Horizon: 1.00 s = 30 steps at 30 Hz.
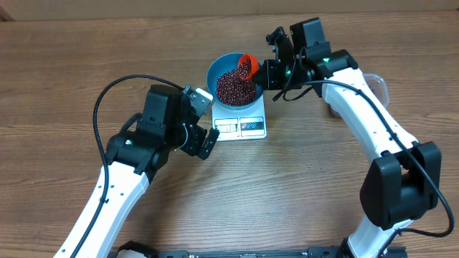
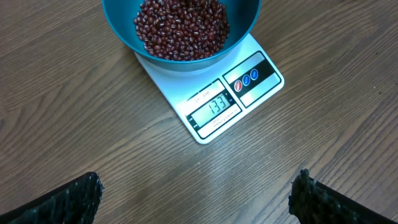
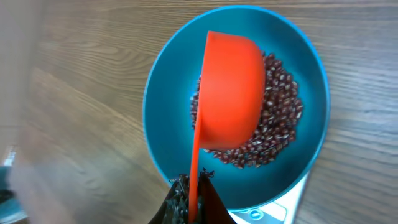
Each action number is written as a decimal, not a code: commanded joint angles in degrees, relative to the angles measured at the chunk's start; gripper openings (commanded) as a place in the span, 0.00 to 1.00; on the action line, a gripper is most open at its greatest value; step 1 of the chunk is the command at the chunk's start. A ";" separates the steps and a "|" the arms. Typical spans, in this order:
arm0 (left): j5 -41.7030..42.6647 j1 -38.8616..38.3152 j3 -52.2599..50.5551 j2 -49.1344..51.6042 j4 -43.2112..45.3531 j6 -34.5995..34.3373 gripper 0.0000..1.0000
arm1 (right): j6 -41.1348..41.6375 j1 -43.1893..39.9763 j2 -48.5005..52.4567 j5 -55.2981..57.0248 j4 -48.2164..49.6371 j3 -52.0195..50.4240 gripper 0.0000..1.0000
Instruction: Scoop item into bowl and weigh 150g on scale
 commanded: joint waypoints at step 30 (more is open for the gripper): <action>0.63 0.24 -0.15 -0.44 0.07 1.07 1.00 | -14.86 7.58 -0.68 16.74 -0.96 2.38 0.04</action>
